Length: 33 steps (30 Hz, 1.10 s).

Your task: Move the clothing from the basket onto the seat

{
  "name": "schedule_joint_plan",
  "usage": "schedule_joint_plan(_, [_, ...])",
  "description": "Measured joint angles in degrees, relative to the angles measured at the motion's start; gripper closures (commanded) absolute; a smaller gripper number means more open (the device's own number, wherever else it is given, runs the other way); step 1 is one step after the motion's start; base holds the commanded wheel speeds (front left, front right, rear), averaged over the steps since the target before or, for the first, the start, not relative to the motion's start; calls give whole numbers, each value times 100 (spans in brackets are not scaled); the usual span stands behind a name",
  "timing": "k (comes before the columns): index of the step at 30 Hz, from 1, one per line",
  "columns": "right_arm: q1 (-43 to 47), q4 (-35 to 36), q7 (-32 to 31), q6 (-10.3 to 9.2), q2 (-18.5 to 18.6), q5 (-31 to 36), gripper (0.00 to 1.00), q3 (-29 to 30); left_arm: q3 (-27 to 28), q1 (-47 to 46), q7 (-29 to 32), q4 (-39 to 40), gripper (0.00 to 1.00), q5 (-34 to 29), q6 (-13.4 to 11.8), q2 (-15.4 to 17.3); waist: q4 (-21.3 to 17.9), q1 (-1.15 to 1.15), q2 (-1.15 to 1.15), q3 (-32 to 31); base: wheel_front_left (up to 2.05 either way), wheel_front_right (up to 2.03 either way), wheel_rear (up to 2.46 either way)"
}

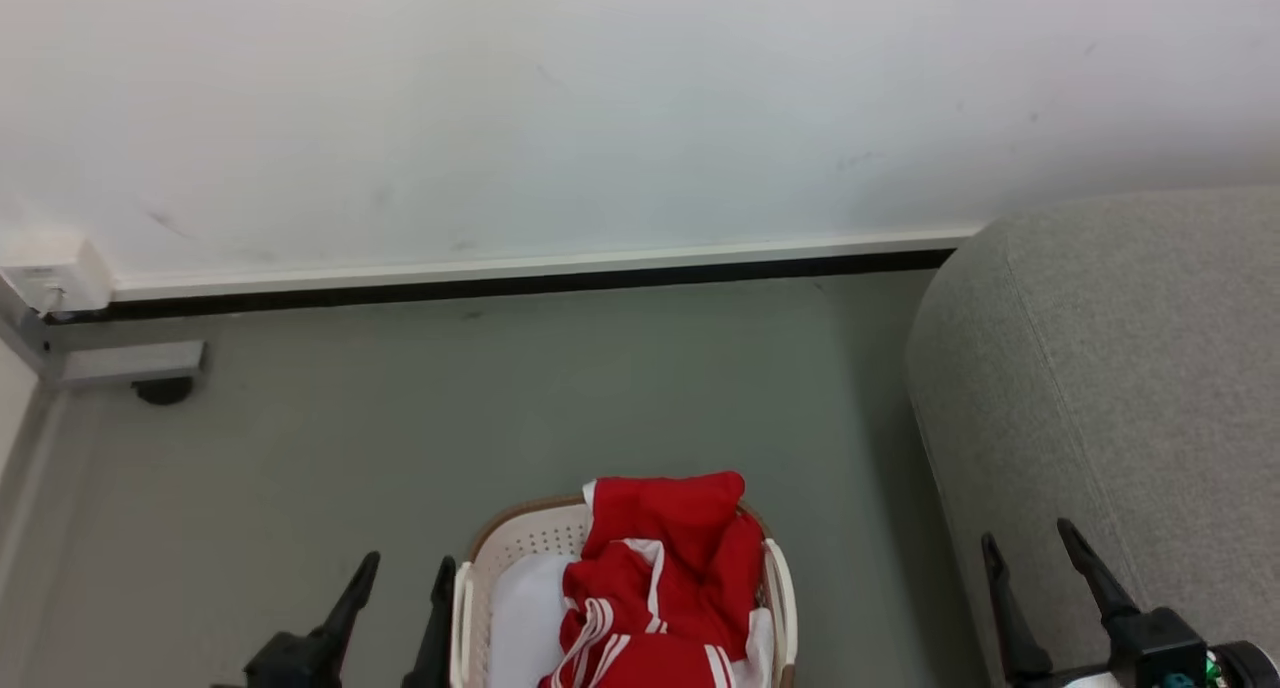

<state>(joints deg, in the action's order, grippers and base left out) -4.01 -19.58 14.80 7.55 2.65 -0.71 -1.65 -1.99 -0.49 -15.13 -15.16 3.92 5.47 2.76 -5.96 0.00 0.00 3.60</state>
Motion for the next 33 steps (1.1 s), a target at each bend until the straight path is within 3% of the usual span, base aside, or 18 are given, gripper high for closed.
schedule_joint_plan(8, [-482, 330, 14, 0, 4, -416, 0, -367, -377, -773, 0, -379, 0, -134, 157, 298, -447, 0, 0, 724, 0, 0, 0])
schedule_joint_plan(16, [-954, 711, 14, 0, 10, -965, 0, -702, -884, -1842, 1, -1481, 0, -244, 201, 781, -952, 1, 0, 1704, 0, 0, 0])
schedule_joint_plan(23, [-1275, 937, 14, 0, 10, -1374, 0, -929, -1330, -2676, 370, -2361, 0, -281, 207, 1048, -1327, 2, 0, 2597, 0, 0, 0])
schedule_joint_plan(33, [-1597, 1088, 14, 0, 4, -1812, 0, -1092, -1392, -3226, 1166, -3217, 0, -347, 85, 1255, -1739, 1, 0, 3549, 0, 0, 0])
